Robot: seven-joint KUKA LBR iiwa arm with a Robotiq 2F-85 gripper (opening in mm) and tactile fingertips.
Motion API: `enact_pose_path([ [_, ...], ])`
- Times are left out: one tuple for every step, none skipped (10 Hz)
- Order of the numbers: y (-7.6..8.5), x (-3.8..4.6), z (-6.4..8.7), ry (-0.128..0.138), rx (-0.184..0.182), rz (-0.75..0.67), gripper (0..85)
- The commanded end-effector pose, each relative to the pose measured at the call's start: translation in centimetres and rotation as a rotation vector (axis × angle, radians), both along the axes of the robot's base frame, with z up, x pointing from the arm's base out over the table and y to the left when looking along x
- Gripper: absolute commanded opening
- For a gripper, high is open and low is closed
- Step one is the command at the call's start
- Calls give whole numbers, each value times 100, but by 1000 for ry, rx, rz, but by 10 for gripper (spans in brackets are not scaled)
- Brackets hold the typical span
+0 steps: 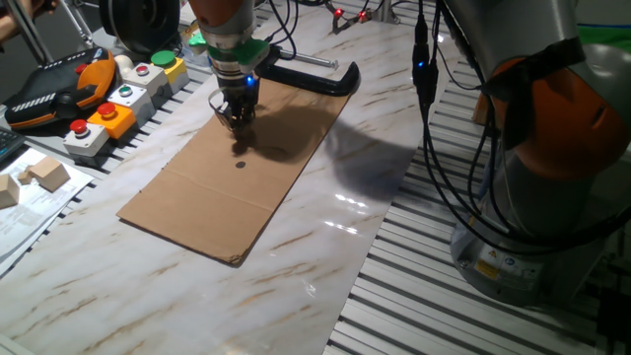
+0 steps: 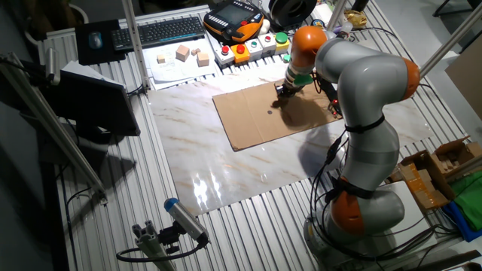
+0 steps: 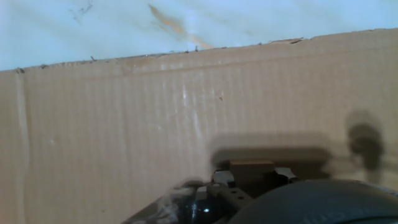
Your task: Hold a small block with the gripper and sweep it from left to right on the table
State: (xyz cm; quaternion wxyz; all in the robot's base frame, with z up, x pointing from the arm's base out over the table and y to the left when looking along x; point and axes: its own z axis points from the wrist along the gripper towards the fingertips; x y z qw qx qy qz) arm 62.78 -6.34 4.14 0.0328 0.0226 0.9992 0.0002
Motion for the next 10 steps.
enact_pose_path([
  [17,-4,-7,1,1,0,7],
  [37,1,5,1,1,1,7],
  [60,4,17,1,-3,1,7],
  [78,3,19,1,-3,0,7],
  [93,1,12,1,-3,0,7],
  [113,-2,6,-1,-3,-2,7],
  [156,-5,13,-1,-4,-6,7],
  [189,-6,21,-1,-7,-9,7],
  [211,-7,22,-1,-7,-11,7],
  [226,-6,13,-4,-7,-12,7],
])
